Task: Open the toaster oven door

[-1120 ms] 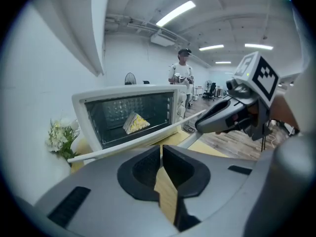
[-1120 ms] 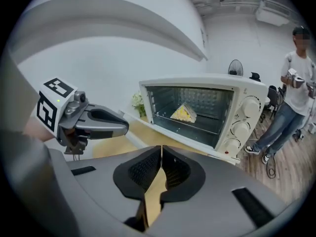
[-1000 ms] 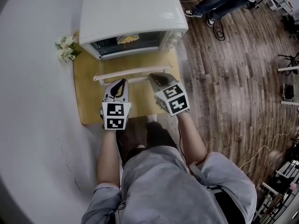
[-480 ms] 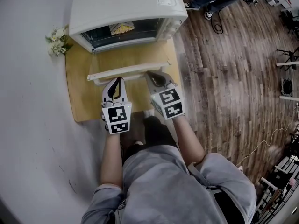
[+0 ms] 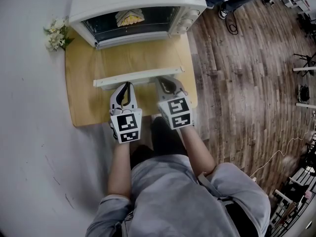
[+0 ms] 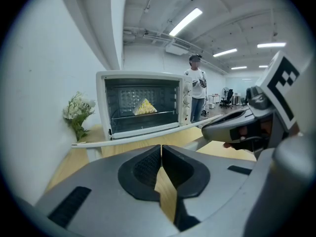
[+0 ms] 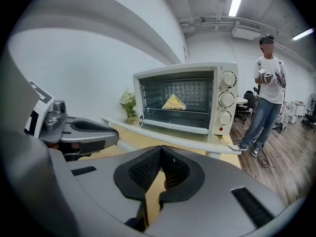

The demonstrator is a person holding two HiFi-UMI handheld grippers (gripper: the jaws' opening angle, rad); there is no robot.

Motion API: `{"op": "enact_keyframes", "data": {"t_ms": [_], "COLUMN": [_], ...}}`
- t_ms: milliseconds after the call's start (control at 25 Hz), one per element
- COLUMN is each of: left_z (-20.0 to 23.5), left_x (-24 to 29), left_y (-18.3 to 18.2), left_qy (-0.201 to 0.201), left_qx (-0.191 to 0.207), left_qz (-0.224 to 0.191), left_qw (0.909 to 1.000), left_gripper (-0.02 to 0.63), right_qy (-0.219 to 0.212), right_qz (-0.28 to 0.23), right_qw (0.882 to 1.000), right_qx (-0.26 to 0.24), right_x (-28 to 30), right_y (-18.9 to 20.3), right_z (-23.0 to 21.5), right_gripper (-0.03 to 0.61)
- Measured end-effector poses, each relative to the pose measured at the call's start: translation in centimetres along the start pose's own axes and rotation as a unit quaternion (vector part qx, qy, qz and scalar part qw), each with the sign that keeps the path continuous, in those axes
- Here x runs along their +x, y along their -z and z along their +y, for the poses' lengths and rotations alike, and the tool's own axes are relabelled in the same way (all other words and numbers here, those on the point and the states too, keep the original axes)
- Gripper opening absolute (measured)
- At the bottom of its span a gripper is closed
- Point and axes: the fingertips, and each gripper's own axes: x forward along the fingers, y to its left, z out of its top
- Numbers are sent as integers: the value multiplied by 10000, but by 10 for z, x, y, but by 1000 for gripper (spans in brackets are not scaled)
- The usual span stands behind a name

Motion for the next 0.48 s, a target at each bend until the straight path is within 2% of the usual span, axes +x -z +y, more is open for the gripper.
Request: {"op": "enact_keyframes", "data": {"t_ms": [280,480], "left_z": [-2,-5], "left_x": [6,12], "left_y": [19,35], "left_qy": [-94,-147], "left_qx": [8,2], "left_qz": [69,208], "left_qw": [9999,9997], "left_gripper": [9,6], "right_qy": [144,305], "right_qz": [54,135], "right_qw": [9997,9994], "right_qx": [-175,-114], "right_x": [7,12], "right_y": [18,33], "right_z": [1,1], "right_gripper": [-1,0]}}
